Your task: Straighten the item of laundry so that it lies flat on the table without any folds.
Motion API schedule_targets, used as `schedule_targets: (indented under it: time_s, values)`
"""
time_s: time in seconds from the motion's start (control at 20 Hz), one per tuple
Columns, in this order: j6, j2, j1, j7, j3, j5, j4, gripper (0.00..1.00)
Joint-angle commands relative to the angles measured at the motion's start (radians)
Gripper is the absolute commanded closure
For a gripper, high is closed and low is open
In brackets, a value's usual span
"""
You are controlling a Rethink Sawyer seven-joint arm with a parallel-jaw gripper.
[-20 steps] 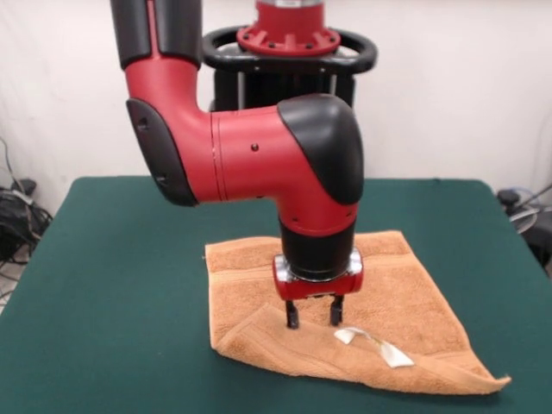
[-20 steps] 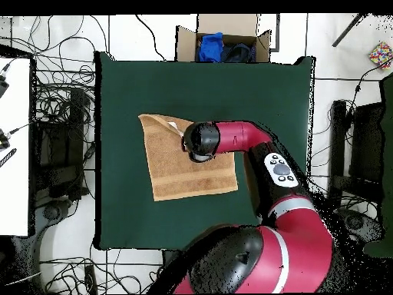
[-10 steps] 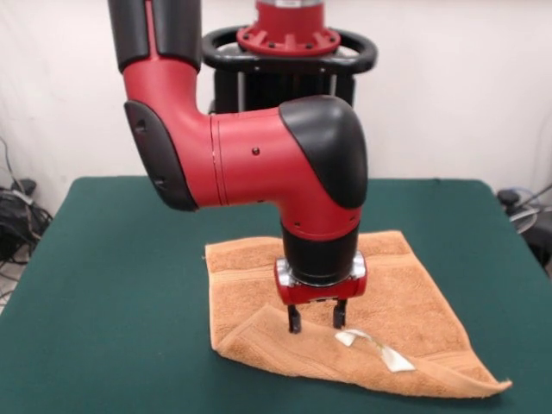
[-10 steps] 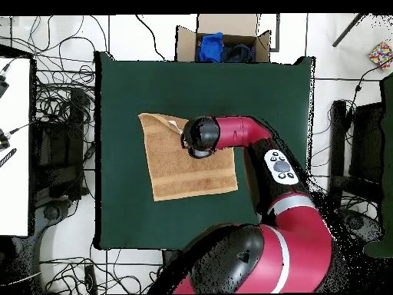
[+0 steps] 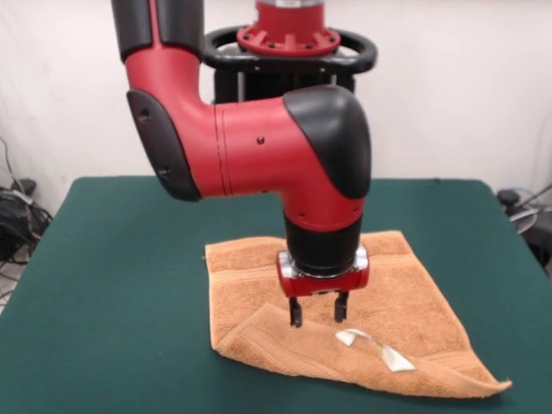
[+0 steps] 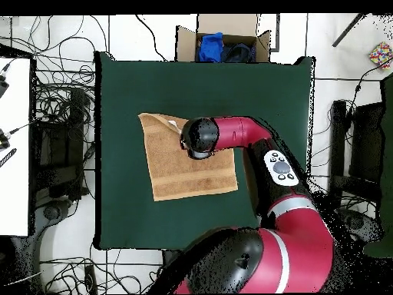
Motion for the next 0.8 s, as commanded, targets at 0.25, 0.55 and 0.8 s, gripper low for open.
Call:
schedule_targets:
  time_s: [0.25, 0.55, 0.8]
  values:
    - [-0.019, -0.085, 0.071, 0.065, 0.001, 0.003, 0.103, 0.00]
    - [-0.041, -0.080, 0.072, 0.068, -0.001, 0.004, 0.113, 0.00]
    - [-0.091, -0.050, 0.072, 0.072, 0.001, -0.008, 0.107, 0.00]
